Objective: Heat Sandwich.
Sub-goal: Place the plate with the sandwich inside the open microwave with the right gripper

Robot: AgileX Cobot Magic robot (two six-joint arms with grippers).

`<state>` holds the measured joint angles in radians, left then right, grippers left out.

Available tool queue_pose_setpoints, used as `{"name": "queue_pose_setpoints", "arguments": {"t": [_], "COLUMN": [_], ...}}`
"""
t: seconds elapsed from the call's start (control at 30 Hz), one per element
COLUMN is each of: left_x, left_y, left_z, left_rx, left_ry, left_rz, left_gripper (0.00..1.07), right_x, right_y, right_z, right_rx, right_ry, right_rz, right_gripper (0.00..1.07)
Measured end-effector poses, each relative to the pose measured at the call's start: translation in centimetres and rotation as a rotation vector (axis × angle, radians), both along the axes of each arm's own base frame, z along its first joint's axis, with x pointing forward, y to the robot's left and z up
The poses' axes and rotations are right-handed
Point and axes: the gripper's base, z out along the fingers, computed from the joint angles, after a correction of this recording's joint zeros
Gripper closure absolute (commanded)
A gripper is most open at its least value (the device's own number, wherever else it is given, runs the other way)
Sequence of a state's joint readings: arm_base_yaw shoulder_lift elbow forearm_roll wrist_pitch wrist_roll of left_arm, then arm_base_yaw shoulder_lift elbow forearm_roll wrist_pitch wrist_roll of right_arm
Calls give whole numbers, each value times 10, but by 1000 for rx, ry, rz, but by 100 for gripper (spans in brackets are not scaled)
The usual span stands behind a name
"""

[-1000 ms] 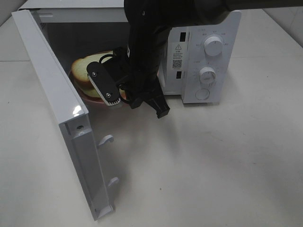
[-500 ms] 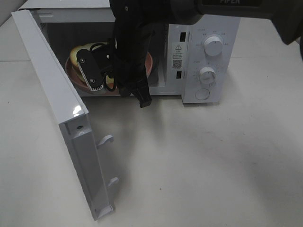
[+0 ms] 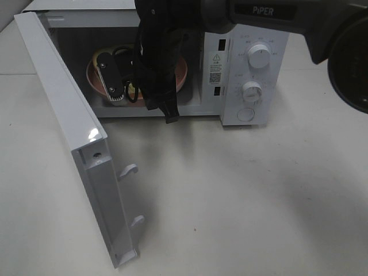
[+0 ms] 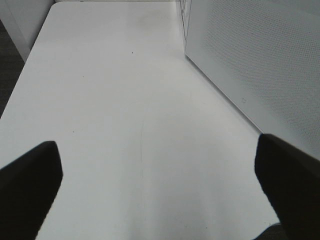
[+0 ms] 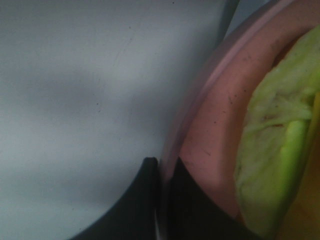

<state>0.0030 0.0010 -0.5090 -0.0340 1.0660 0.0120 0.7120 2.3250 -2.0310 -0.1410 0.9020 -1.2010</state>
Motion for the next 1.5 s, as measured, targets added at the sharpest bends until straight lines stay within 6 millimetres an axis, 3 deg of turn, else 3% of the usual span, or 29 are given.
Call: {"name": "queue_pose_setpoints", "arguments": {"t": [0.2,0.43,0.8,0.93,1.03,1.07,1.1,1.17,1.2,1.27,1.4,1.5], "left_x": [0,0,0,0,0,0,0,0,0,0,0,0], "left_y": [0,0,0,0,0,0,0,0,0,0,0,0], "left_z": [0,0,0,0,0,0,0,0,0,0,0,0], "left_rx": [0,0,0,0,0,0,0,0,0,0,0,0], "left_ry": [0,0,0,0,0,0,0,0,0,0,0,0], "left_rz": [0,0,0,0,0,0,0,0,0,0,0,0], "left_gripper": [7,7,7,7,7,7,7,7,7,7,7,7], "right_x": [10,20,28,28,30,30,30,30,30,30,30,30], "right_y": [2,1,0,0,0,0,1,1,1,1,1,1], "right_z": [-4,-24,-21,-21,-21,-21,-20,-20,-20,-20,-20,-20], "right_rx": [28,21,40,48,63,63,70,78,78,89,106,117], "right_ry": [-22,-13,-51,-50,-61,-61,-67,-65,-65,-60,-53,-49], "right_rz": [-9,-21,-34,-60,-73,-73,-78,-96,-96,-124,-163,-189], "right_gripper": [107,107,103,94,73,73,60,49,49,35,27,28]}}
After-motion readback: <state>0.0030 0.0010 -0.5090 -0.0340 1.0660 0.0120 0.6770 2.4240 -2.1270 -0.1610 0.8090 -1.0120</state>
